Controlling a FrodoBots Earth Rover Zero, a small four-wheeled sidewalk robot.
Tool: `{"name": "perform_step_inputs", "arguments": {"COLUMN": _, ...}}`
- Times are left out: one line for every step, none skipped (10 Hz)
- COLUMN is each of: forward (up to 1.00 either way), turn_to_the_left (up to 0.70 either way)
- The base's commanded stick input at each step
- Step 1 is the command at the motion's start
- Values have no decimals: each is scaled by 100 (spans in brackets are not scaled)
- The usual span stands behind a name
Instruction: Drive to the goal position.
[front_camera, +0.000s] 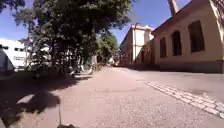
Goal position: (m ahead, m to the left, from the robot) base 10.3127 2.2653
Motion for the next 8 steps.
{"name": "perform_step_inputs", "arguments": {"forward": 60, "turn_to_the_left": 0}}
{"name": "perform_step_inputs", "arguments": {"forward": 60, "turn_to_the_left": 0}}
{"name": "perform_step_inputs", "arguments": {"forward": 60, "turn_to_the_left": 0}}
{"name": "perform_step_inputs", "arguments": {"forward": 60, "turn_to_the_left": 0}}
{"name": "perform_step_inputs", "arguments": {"forward": 60, "turn_to_the_left": 0}}
{"name": "perform_step_inputs", "arguments": {"forward": 60, "turn_to_the_left": 0}}
{"name": "perform_step_inputs", "arguments": {"forward": 60, "turn_to_the_left": 0}}
{"name": "perform_step_inputs", "arguments": {"forward": 60, "turn_to_the_left": 0}}
